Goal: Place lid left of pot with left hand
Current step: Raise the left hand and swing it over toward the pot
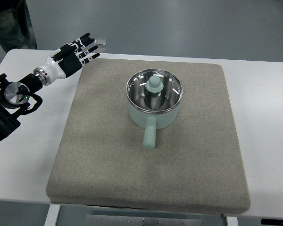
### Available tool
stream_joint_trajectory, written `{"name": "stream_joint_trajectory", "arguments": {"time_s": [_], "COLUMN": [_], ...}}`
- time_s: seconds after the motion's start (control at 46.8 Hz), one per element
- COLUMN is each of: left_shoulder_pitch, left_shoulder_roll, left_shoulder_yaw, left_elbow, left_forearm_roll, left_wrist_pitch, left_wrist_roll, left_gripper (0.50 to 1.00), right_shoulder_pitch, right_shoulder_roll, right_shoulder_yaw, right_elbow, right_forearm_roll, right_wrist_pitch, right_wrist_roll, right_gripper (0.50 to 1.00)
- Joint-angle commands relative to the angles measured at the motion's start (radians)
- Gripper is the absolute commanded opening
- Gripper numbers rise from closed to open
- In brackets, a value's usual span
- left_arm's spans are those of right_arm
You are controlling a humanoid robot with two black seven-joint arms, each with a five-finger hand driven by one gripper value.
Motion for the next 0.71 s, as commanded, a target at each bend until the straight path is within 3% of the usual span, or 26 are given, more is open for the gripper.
{"name": "stream_joint_trajectory", "arguments": {"time_s": [0.0,0.534,0.684], "left_shoulder_pitch": [0.002,-0.043,-0.067], "left_shoulder_roll": [0.001,0.013,0.012], "left_shoulder_yaw": [0.002,0.011,0.017], "left_elbow": [-0.003,0.034,0.037], "left_forearm_roll": [0.001,0.010,0.141], "left_wrist_pitch": [-0.001,-0.005,-0.002], "left_wrist_roll": [0.000,0.000,-0.009], "left_gripper": [0.996,0.994,0.994], "right_shoulder_pitch": [0.000,0.000,0.000], "right_shoulder_roll": [0.000,0.000,0.000], "right_shoulder_yaw": [0.000,0.000,0.000], "right_elbow": [0.000,0.000,0.000], "right_forearm_roll": [0.000,0.000,0.000], "right_wrist_pitch": [0.000,0.000,0.000], "right_wrist_roll": [0.000,0.000,0.000], "right_gripper": [0.924,0.924,0.924]}}
